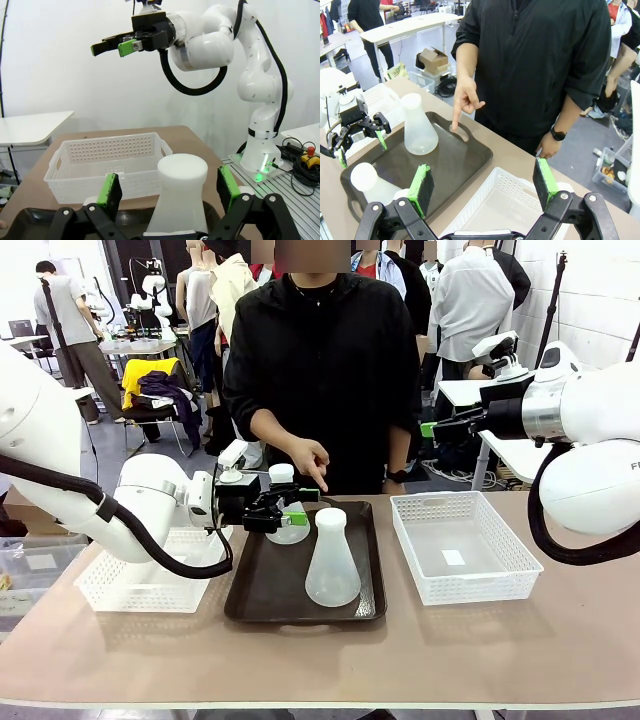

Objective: Prepare the laboratory tools.
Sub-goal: Place the picked Big flask upright in the Handle tray as directed by the person.

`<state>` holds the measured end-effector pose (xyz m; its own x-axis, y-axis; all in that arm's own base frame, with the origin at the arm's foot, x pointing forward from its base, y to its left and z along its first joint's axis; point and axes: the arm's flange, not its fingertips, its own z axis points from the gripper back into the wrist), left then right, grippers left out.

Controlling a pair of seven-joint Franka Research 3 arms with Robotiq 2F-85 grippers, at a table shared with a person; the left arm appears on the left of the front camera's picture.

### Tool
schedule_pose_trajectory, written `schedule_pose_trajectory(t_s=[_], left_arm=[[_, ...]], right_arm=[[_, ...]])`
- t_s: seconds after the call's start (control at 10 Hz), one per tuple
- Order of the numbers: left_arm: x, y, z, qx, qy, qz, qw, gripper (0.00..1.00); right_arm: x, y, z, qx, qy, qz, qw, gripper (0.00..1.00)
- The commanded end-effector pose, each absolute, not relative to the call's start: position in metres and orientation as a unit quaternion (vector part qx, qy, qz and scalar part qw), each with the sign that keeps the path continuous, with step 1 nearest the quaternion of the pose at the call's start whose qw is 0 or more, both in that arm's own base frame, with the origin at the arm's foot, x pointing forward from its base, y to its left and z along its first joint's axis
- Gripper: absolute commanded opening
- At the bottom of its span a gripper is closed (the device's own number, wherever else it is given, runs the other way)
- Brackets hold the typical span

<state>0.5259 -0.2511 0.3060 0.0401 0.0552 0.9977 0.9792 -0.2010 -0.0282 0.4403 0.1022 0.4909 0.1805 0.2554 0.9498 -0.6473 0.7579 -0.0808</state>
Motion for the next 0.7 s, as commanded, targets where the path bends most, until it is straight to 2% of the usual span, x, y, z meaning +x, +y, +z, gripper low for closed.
schedule_pose_trajectory(t_s=[0.0,0.6], left_arm=[[0.5266,-0.2518,0.3066,-0.572,-0.456,-0.525,0.434,1.0],[0.5266,-0.2518,0.3066,-0.572,-0.456,-0.525,0.434,1.0]], right_arm=[[0.4405,0.1024,0.4917,0.173,-0.569,0.3,0.745,1.0],[0.4405,0.1024,0.4917,0.173,-0.569,0.3,0.745,1.0]])
